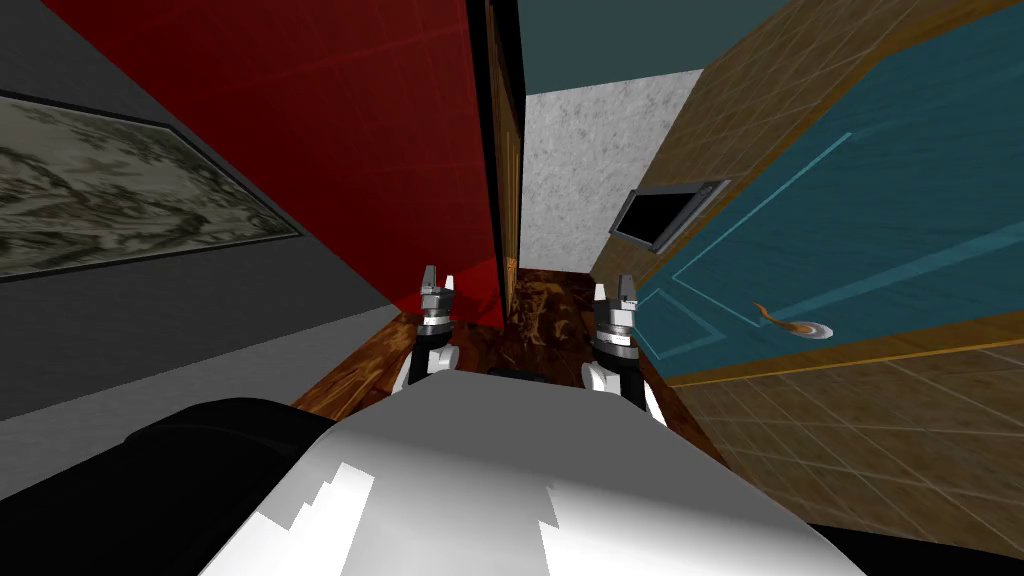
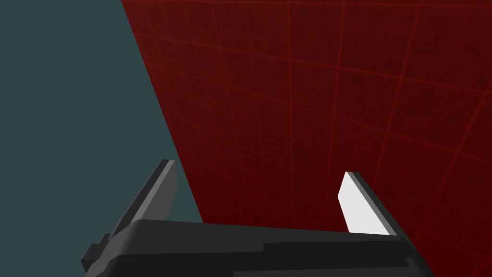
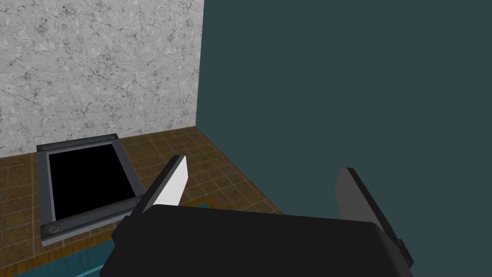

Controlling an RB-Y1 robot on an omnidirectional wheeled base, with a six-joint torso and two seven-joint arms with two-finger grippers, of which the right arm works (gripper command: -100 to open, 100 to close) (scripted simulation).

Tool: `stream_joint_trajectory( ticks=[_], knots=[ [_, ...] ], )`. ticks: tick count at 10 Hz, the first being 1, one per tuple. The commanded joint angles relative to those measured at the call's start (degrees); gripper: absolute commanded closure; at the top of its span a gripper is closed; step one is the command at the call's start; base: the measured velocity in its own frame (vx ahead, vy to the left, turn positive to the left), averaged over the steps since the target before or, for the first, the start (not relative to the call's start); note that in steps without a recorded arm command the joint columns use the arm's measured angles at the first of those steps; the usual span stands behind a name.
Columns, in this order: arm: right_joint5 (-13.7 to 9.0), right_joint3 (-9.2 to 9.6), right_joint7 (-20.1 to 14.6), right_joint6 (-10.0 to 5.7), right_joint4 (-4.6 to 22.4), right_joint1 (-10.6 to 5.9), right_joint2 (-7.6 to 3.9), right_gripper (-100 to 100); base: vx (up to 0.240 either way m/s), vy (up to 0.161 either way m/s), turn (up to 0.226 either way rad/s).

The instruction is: Push the door open

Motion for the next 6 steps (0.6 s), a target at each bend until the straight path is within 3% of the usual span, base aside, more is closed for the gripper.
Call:
stream_joint_trajectory(
  ticks=[1, 6],
  knots=[
    [0.19, 0.53, -0.20, -0.34, 1.71, -0.60, -0.57, -100, 0.081, -0.039, 0.097],
    [0.75, 2.09, -0.81, -1.33, 6.72, -2.36, -1.80, -100, 0.151, -0.116, 0.090]
  ],
)
